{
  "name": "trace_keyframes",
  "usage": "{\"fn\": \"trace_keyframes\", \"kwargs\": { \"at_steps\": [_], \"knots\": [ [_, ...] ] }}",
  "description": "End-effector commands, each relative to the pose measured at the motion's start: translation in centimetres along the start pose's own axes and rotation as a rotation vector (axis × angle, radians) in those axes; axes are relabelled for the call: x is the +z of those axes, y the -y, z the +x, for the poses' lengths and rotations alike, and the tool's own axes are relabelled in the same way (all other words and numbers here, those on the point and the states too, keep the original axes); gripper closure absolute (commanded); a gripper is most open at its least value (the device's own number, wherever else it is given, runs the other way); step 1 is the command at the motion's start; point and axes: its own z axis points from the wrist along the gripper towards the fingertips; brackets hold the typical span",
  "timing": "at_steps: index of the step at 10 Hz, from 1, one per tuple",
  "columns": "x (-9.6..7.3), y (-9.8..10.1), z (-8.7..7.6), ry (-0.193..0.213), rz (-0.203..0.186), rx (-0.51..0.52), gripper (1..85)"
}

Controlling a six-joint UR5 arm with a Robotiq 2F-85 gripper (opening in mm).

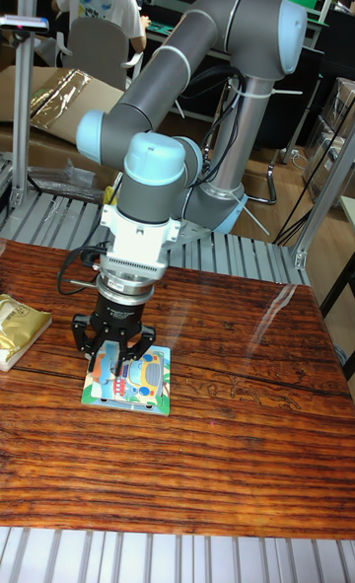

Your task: Assemble one piece of a puzzle

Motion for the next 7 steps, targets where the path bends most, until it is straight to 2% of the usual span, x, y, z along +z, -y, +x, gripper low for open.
{"fn": "trace_keyframes", "kwargs": {
  "at_steps": [1, 7],
  "knots": [
    [0.06, -0.27, 0.32, 0.001, -0.009, 0.006, 77.0],
    [0.13, -0.37, 0.92, 0.0, -0.024, -0.048, 77.3]
  ]
}}
